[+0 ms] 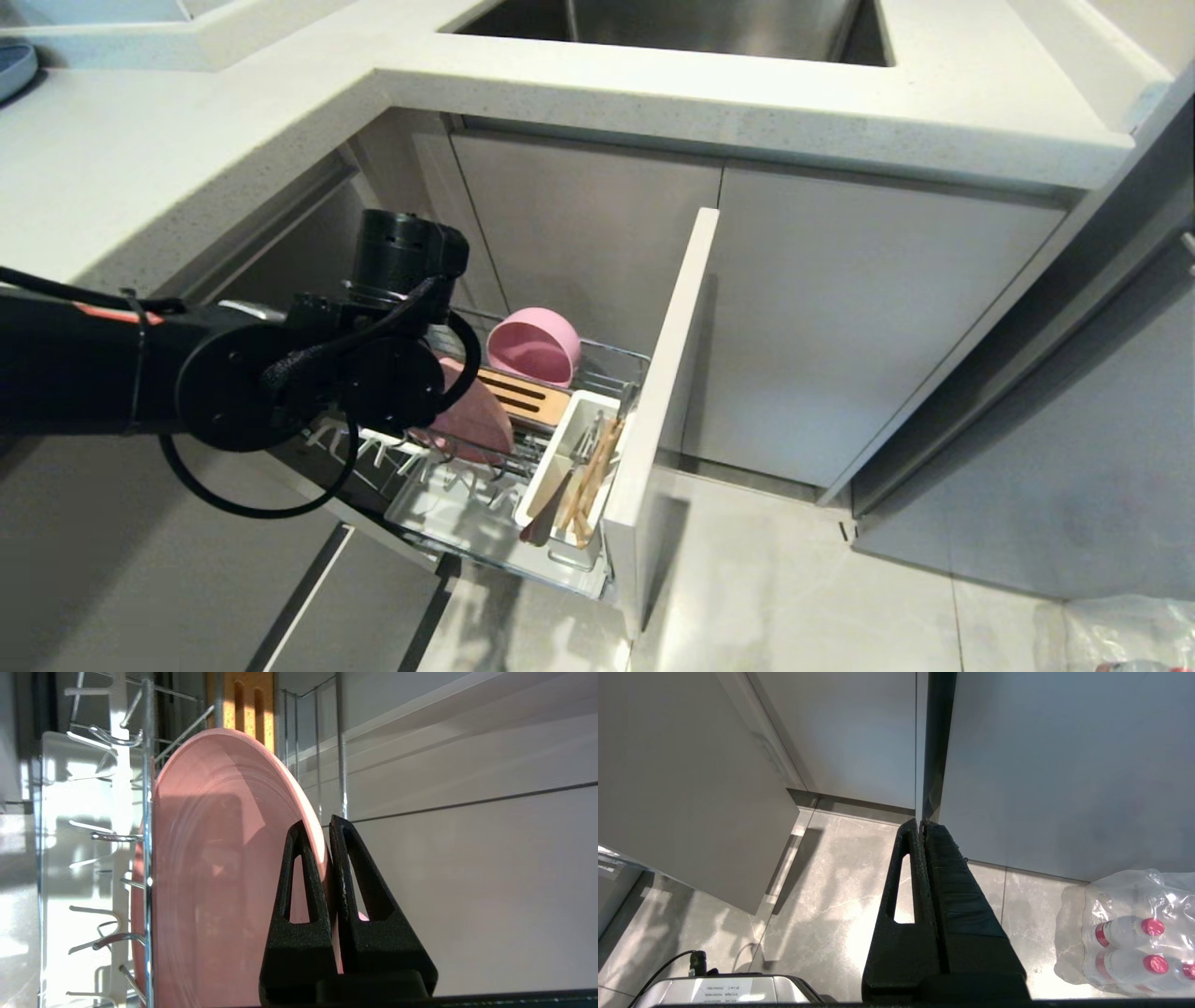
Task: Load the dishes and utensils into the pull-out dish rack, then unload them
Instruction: Pick up the plate and place it in the cupboard
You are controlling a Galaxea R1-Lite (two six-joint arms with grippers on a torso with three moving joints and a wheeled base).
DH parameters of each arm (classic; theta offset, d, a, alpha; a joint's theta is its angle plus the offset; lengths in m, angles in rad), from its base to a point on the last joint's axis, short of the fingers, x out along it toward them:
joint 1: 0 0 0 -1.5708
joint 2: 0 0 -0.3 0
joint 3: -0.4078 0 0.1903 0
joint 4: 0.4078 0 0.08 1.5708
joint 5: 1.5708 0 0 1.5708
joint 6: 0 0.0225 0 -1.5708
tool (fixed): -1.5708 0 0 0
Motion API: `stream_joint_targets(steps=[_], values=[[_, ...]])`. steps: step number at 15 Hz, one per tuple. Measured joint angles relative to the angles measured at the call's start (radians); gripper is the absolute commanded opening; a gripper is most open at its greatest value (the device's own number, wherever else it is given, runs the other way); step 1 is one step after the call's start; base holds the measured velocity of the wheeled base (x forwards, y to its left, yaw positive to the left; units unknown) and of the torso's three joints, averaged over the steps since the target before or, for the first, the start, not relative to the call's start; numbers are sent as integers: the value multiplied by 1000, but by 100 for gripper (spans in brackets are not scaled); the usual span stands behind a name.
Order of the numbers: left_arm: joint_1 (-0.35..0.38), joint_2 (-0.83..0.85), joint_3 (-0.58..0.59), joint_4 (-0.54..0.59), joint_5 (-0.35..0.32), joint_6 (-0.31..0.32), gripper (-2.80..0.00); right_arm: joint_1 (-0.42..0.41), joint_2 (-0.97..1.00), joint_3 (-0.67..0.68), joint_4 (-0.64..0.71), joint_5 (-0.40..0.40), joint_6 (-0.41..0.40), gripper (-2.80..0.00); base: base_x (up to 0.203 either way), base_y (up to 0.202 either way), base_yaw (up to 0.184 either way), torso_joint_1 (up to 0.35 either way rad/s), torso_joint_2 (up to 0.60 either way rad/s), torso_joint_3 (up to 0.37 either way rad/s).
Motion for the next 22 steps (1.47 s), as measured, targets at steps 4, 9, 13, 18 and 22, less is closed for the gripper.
stream_joint_targets(steps=[4, 9, 13, 18, 22], values=[[10, 19, 3, 3, -1, -1, -280, 0, 0, 0, 0, 0, 0, -280, 0, 0, 0, 0, 0, 0], [19, 36, 8, 1, -1, -2, -280, 0, 0, 0, 0, 0, 0, -280, 0, 0, 0, 0, 0, 0], [20, 41, 8, 1, -1, -1, -280, 0, 0, 0, 0, 0, 0, -280, 0, 0, 0, 0, 0, 0], [20, 37, 0, 39, 0, -1, -280, 0, 0, 0, 0, 0, 0, -280, 0, 0, 0, 0, 0, 0], [19, 32, -7, 49, -1, -2, -280, 0, 0, 0, 0, 0, 0, -280, 0, 0, 0, 0, 0, 0]])
